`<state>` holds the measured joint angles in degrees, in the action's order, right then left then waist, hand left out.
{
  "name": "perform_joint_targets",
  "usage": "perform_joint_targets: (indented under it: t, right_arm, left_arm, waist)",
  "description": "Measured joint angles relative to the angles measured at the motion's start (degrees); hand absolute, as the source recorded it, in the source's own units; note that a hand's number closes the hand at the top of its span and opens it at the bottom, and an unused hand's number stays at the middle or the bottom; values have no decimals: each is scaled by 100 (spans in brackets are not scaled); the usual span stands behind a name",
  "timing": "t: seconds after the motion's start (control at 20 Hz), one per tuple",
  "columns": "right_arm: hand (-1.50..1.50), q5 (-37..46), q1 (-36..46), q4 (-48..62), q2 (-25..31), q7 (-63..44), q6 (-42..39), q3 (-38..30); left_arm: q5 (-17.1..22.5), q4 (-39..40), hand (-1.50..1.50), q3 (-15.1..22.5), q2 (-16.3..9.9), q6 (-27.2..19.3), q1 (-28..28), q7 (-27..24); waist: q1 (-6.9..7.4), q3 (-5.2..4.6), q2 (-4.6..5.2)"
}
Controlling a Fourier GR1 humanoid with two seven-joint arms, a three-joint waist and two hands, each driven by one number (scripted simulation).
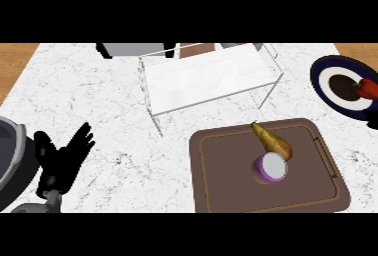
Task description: Pick the can from the tray and place it in the tiered shelf
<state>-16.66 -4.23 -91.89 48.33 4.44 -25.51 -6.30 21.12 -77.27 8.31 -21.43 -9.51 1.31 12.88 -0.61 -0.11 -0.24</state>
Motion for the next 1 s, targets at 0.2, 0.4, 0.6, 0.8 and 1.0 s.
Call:
perform_joint_targets:
  t: [0.2,0.4,0.6,0.8,1.0]
  right_arm:
    - [-150,-55,-127,-1040,119,-1167,218,71]
    - [-150,165,137,-1910,-51,-2530,848,424]
    - [-150,827,594,-2146,-320,-3494,1303,991]
    - [-150,1328,972,-2305,-635,-4400,1446,1546]
    - [-150,1708,1317,-2306,-929,-5053,1300,1982]
  left_arm:
    - [-97,-24,0,18,95,-74,45,61]
    - [-126,79,0,-32,119,-7,159,86]
    - [-167,143,0,-84,137,79,180,59]
    - [-227,293,0,-137,227,179,160,-95]
    - [-284,318,0,-211,260,262,128,-122]
  waist:
    - [-4,0,1]
    - [38,-1,12]
    - [100,0,24]
    - [105,3,27]
    - [102,6,26]
